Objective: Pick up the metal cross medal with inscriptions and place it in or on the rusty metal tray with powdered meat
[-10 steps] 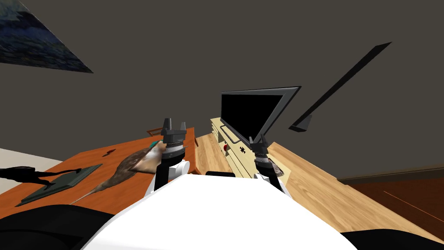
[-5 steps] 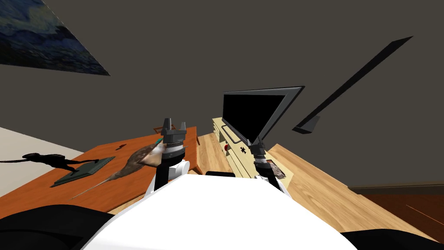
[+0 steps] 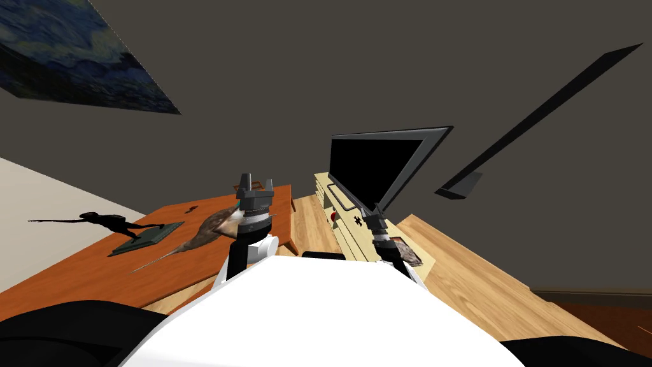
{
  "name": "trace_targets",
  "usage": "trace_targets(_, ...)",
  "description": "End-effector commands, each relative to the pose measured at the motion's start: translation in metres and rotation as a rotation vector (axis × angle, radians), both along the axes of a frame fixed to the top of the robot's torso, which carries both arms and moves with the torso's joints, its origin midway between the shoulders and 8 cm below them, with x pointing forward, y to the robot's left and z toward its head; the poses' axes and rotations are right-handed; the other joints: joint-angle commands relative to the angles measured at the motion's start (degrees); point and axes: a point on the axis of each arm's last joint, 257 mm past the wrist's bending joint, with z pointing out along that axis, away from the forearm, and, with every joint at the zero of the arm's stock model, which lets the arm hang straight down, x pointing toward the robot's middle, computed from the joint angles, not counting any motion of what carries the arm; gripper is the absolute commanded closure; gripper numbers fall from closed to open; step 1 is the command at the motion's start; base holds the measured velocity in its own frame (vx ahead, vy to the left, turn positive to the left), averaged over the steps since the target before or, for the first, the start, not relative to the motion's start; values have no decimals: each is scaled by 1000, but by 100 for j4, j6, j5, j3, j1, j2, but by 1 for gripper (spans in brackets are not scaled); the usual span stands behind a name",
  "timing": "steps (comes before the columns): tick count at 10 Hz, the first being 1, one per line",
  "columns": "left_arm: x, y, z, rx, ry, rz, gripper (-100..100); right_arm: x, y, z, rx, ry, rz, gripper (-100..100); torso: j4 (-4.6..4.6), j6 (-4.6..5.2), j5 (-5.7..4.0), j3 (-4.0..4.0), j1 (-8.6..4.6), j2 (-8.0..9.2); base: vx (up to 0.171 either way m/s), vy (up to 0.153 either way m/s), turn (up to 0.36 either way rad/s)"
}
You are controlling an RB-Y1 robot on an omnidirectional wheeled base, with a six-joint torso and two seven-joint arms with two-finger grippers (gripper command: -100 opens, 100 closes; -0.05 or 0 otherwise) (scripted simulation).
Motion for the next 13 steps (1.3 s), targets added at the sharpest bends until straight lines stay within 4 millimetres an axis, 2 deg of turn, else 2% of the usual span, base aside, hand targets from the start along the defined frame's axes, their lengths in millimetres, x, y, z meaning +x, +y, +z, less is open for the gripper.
trace_targets(1,0,0,0,0,0,0,0,0,-1,-23,22,63,24,-100,0,0,0,0,0,0,-26,-25,160)
trace_targets(3,0,0,0,0,0,0,0,0,-1,-23,69,68,39,-100,0,1,0,1,0,2,-18,-19,34)
trace_targets(4,0,0,0,0,0,0,0,0,-3,-43,76,124,53,-100,0,1,1,-1,4,-1,-18,-18,176)
trace_targets(6,0,0,0,0,0,0,0,0,-3,-43,117,128,65,-100,0,1,0,-1,1,-2,-10,-19,36)
trace_targets(7,0,0,0,0,0,0,0,-2,-5,-64,127,186,77,-100,-1,1,1,-2,5,-4,-19,-10,186)
trace_targets(9,0,0,0,0,0,0,0,-2,-5,-64,169,190,88,-100,0,1,1,-1,2,-2,-11,-16,33)
trace_targets(10,0,0,0,0,0,0,0,-4,-9,-84,179,249,97,-100,-1,2,1,-2,5,-4,-11,-14,161)
trace_targets(12,0,0,0,0,0,0,0,-4,-9,-84,222,254,107,-100,-1,1,0,-2,2,-4,-6,-15,50)
trace_targets(13,0,0,0,0,0,0,0,-8,-12,-105,231,313,112,-100,-1,2,1,-3,5,-6,-7,-10,187)
